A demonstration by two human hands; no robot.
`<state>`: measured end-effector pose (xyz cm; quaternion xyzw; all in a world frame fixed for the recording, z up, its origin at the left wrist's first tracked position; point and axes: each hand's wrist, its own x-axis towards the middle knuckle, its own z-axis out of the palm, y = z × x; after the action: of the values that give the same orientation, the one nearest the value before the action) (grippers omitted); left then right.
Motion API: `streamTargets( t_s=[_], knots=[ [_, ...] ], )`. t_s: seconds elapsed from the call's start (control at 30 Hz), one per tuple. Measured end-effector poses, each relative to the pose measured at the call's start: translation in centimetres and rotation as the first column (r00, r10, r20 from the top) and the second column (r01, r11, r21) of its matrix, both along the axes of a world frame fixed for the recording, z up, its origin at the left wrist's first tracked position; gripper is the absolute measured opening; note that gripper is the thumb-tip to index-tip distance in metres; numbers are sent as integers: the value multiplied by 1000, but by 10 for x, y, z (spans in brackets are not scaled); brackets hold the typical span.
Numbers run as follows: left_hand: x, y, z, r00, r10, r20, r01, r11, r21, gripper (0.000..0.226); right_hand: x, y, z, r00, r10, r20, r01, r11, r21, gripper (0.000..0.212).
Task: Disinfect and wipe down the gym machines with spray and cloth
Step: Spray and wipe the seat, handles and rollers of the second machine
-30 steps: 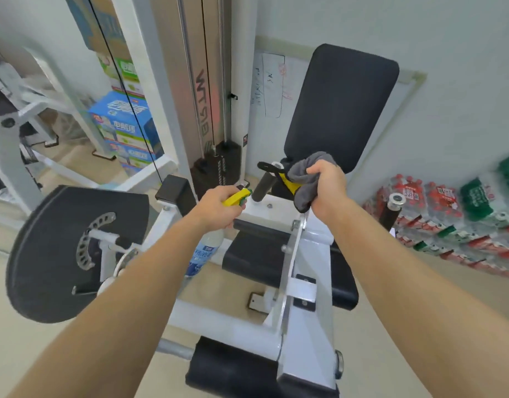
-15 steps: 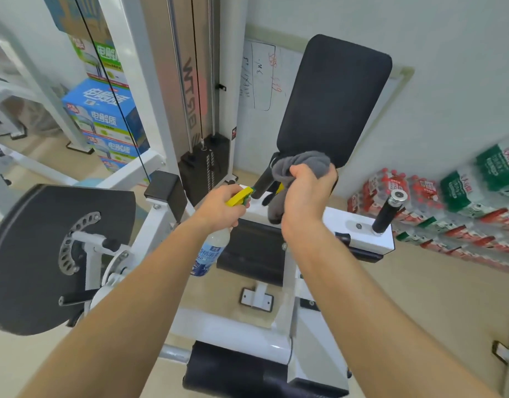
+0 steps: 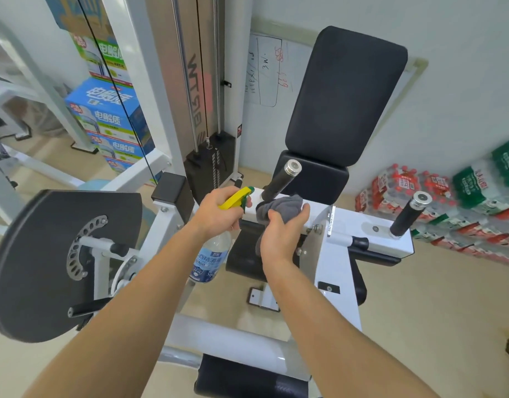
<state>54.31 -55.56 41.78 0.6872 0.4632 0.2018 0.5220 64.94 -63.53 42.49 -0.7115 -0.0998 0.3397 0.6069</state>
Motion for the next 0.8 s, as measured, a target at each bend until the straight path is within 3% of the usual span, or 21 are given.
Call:
streamTargets(
  t_s=[0.13, 0.37, 0.63, 0.8],
  knots=[
    [-14, 3, -4, 999, 38, -5, -38, 999, 18, 24, 2, 42, -16, 997, 72, 28, -72, 997, -13, 82],
    [-20, 7, -7, 998, 47, -31, -46, 999, 27, 31, 16, 77, -31, 996, -22, 84, 34, 988, -153, 52],
    [-12, 19, -6, 999, 41, -23, -40, 999, 29, 28, 47, 79, 0, 986, -132, 104, 119, 986, 117, 50],
    [-3, 23, -3, 997, 52, 50, -52, 999, 10, 30, 40, 82, -20, 983, -71, 171, 55, 994, 95, 39]
  ],
)
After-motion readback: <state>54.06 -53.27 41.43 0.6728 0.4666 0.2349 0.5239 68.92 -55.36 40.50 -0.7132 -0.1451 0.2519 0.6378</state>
